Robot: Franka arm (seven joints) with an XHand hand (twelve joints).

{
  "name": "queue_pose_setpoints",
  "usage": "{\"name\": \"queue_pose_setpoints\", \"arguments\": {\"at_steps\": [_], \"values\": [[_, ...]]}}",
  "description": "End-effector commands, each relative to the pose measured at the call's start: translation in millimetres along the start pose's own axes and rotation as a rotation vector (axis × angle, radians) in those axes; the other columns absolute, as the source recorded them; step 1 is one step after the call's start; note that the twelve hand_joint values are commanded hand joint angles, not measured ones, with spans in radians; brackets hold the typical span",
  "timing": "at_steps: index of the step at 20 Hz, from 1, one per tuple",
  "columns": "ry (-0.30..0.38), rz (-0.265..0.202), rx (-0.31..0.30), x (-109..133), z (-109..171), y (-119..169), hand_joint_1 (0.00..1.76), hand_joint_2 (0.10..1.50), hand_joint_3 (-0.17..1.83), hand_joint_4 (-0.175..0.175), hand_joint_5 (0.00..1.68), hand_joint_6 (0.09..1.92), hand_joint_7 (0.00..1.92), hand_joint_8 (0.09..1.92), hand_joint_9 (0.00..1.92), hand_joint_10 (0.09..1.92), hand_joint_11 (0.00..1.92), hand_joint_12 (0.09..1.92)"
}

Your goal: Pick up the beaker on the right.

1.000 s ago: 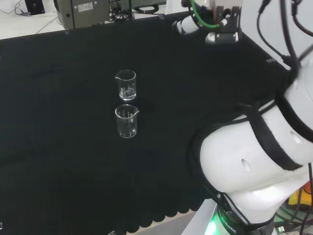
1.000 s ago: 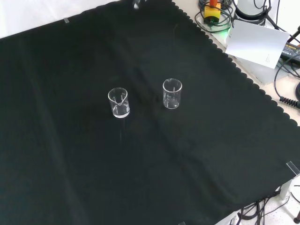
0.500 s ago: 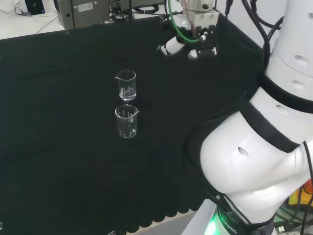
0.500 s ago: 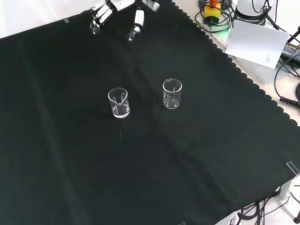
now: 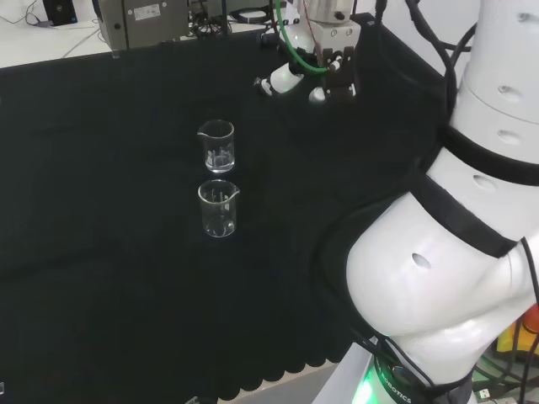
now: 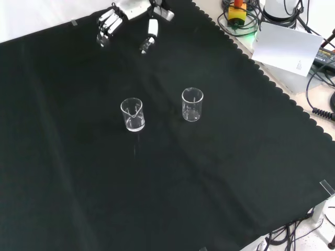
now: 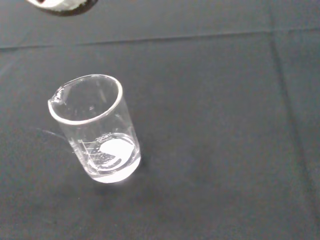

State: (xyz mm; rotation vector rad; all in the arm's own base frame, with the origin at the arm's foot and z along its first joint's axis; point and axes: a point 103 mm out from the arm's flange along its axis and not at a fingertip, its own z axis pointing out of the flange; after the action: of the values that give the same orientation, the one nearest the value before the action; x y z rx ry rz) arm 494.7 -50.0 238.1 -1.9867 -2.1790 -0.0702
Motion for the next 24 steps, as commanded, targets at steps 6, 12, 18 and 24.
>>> {"name": "queue_pose_setpoints", "arguments": {"at_steps": [6, 12, 18, 24], "values": [[0.148, -0.118, -0.003, -6.4, 64.0, 34.6, 0.79, 0.62, 0.62, -0.023, 0.42, 0.09, 0.25, 0.61, 0.42, 0.63, 0.12, 1.38], [0.247, -0.142, 0.003, -10.7, 87.9, 47.1, 0.80, 0.60, 0.63, -0.025, 0.45, 0.09, 0.28, 0.62, 0.44, 0.62, 0.13, 1.38], [0.264, -0.185, 0.028, -2.3, 106.8, 61.1, 0.80, 0.58, 0.63, -0.025, 0.42, 0.09, 0.24, 0.61, 0.41, 0.61, 0.13, 1.37], [0.400, -0.306, 0.015, -4.8, 119.0, 66.6, 0.82, 0.55, 0.63, -0.026, 0.44, 0.09, 0.30, 0.64, 0.47, 0.62, 0.13, 1.38]]}}
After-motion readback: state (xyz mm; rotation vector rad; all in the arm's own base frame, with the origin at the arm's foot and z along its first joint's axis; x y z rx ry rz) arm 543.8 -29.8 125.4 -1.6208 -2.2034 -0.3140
